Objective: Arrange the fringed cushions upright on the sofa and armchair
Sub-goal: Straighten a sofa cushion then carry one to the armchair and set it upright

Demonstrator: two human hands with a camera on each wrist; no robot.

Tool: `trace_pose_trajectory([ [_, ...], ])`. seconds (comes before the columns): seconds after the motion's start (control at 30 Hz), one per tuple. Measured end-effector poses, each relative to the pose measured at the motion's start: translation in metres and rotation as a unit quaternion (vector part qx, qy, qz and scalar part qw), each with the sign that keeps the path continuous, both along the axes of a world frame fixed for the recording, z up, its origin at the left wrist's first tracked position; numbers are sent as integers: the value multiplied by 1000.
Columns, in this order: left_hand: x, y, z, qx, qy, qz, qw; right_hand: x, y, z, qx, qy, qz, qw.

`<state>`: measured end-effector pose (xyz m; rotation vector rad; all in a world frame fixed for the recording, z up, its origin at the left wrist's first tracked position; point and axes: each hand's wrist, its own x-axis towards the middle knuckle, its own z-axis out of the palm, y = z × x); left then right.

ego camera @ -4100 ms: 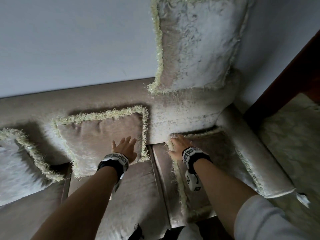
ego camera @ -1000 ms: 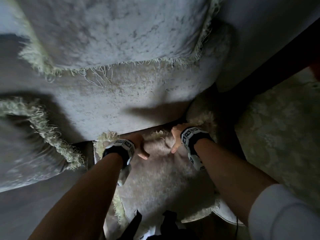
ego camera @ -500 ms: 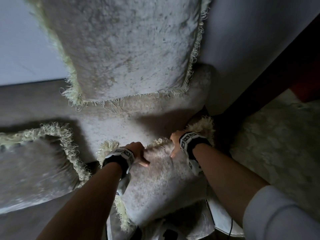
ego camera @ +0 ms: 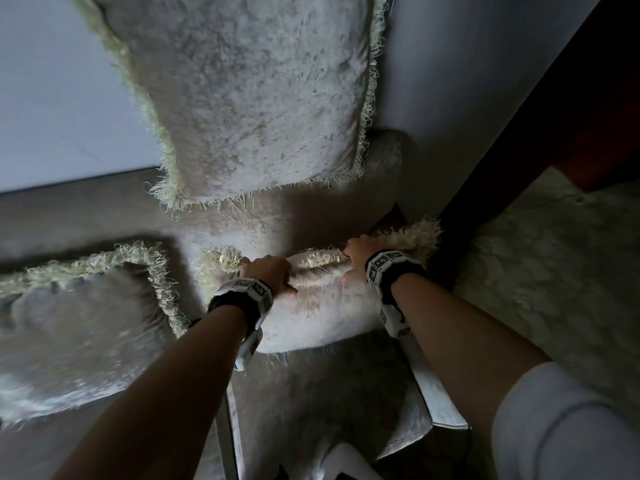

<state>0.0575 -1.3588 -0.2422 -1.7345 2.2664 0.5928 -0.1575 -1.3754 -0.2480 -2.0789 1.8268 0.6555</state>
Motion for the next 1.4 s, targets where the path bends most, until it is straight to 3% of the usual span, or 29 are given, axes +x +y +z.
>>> trace_pose_trajectory([
  [0.1,10,3,8,-48,-2,5,999,9,-3,2,-40,0,27,999],
  [0.3,26,-10,12,-88,26,24,995,29,-26,21,-30,-11,22,999],
  [0.5,36,-46,-13,-141,30,62,988,25,-64,17,-69,-100,3,993],
  [0.6,42,-61,-35,-106,11,119,987,19,-76,5,-116,-103,-2,988],
  [0.73,45,-70,-59,-41,21,159,986,3,-80,-25,-64,-147,-33,986],
  [0.93,32,-64,-84,-8,53,86,995,-3,-69,-61,-31,-149,-40,988],
  [1.03,21,-52,-88,-73,59,30,995,8,-55,-73,-89,-152,19,984],
  [1.3,9,-28,-100,-249,55,-45,966,81,-26,-105,-61,-137,99,984],
  [1.4,8,-25,-121,-229,68,-93,967,100,-22,-133,-85,-109,167,976],
])
